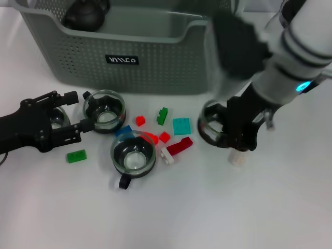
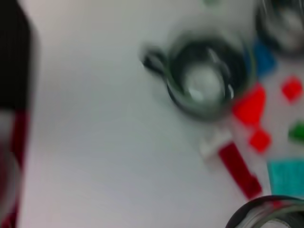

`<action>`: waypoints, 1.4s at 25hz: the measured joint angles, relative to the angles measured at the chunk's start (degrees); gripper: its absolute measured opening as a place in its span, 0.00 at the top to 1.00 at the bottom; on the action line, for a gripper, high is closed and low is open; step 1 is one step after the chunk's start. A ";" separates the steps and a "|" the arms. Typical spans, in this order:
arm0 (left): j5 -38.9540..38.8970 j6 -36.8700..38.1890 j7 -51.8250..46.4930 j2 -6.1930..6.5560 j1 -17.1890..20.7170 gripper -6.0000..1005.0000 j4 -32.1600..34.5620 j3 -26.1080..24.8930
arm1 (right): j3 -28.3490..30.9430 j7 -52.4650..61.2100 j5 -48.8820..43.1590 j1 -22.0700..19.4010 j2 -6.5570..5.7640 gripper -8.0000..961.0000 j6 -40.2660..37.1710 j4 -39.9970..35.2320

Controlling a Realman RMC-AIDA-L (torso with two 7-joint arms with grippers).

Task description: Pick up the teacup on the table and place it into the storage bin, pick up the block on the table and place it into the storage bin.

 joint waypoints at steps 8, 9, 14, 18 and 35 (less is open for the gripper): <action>-0.04 0.34 0.00 0.00 -0.37 0.16 0.00 0.00 | 25.31 -11.40 10.50 0.58 -0.80 0.93 -18.11 -4.26; -0.06 0.36 0.00 0.03 -0.44 0.16 -0.01 0.00 | 28.15 -12.05 12.35 0.57 -1.14 0.93 -19.02 -4.78; -0.05 0.11 0.00 -0.01 -0.93 0.16 -0.01 0.00 | 40.68 -11.38 26.27 -1.69 -1.67 0.93 -15.09 -6.74; -0.03 -0.03 -0.03 0.00 -1.38 0.16 -0.38 -0.01 | 43.60 -7.68 37.51 -3.08 -0.65 0.93 -2.10 -6.74; 0.01 -1.34 -0.28 0.00 -1.60 0.16 -0.87 -0.22 | 17.81 11.49 13.27 18.47 -0.08 0.94 46.63 18.05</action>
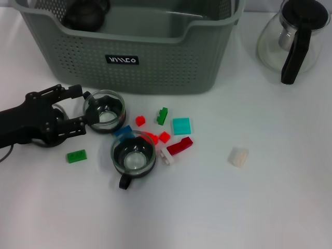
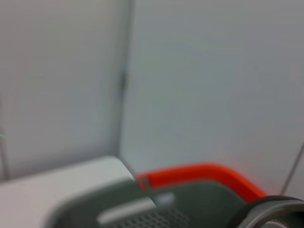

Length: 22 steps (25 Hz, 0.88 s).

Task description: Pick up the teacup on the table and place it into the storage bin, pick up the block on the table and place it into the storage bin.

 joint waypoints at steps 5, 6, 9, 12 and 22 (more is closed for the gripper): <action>0.00 -1.21 -0.05 0.00 -0.68 0.16 -1.07 0.21 | -4.66 -0.82 -0.26 4.80 0.25 0.93 11.64 13.74; 0.00 -1.41 -0.02 0.00 -0.83 0.16 -1.22 0.22 | -5.20 -0.86 -0.20 5.29 0.33 0.93 13.38 15.45; 0.00 -1.65 -0.01 0.00 -1.11 0.16 -1.33 0.22 | -7.50 -0.89 0.61 5.63 0.69 0.93 17.94 18.55; 0.00 -1.68 -0.05 0.00 -1.26 0.16 -1.33 0.22 | -10.48 -0.90 3.16 5.13 0.73 0.93 20.07 20.29; 0.00 -1.73 0.23 -0.44 -0.96 0.16 -1.33 0.22 | -12.55 -1.00 5.16 2.50 0.73 0.93 20.22 22.30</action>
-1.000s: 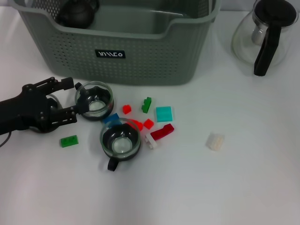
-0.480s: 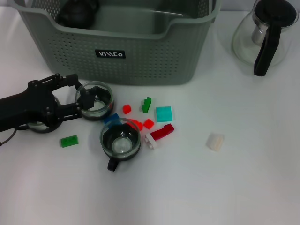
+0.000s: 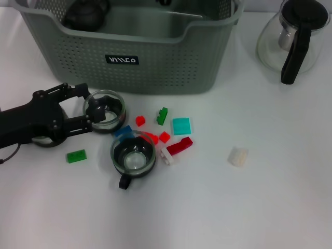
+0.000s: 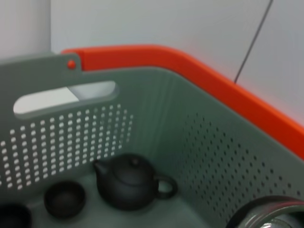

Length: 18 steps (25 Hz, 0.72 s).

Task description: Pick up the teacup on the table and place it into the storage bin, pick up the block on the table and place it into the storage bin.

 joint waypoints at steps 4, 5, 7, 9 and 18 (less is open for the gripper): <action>0.00 0.11 0.01 -0.06 0.14 0.16 0.00 0.00 | -0.03 0.05 0.04 -0.88 -0.21 0.93 -0.98 0.12; 0.00 0.21 -0.05 -0.07 0.13 0.16 0.00 0.00 | -0.04 0.03 0.04 -1.00 -0.28 0.93 -1.54 0.16; 0.00 0.34 -0.19 -0.08 0.10 0.16 0.00 -0.01 | -0.05 -0.01 -0.01 -1.12 -0.40 0.93 -2.53 0.16; 0.00 0.40 -0.23 -0.13 0.10 0.16 0.00 0.00 | -0.07 -0.01 -0.14 -1.20 -0.52 0.93 -3.18 0.17; 0.00 0.53 -0.28 -0.19 0.18 0.16 0.00 0.00 | 0.40 0.00 -0.31 -0.74 -0.83 0.93 -5.63 0.11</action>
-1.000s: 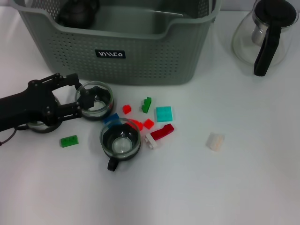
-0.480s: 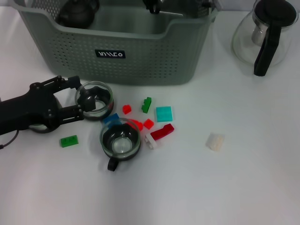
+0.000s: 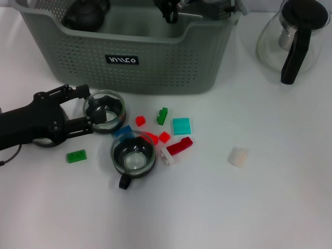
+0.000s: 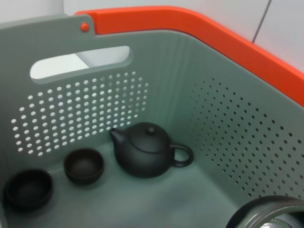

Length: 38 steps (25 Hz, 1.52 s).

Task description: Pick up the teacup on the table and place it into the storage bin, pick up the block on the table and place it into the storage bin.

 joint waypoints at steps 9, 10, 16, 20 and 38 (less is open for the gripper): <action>0.00 -0.46 0.02 0.00 0.09 0.16 0.00 0.00 | -0.01 0.31 -0.12 0.36 -0.13 0.92 -0.43 0.03; 0.00 -0.47 0.03 0.00 0.11 0.16 0.00 0.00 | 0.05 0.48 -0.15 0.39 -0.16 0.91 -0.50 0.06; 0.00 -0.51 0.03 0.00 0.11 0.16 0.00 0.00 | -0.04 0.70 -0.31 0.58 -0.17 0.85 -0.66 0.23; 0.00 -0.53 -0.01 0.00 0.11 0.16 0.00 0.00 | 0.94 0.74 -0.35 0.58 -0.22 0.77 -0.40 0.43; 0.00 -0.35 0.00 -0.07 0.09 0.16 0.00 -0.35 | 20.43 -20.43 30.28 -23.56 -1.16 0.30 -30.79 -32.02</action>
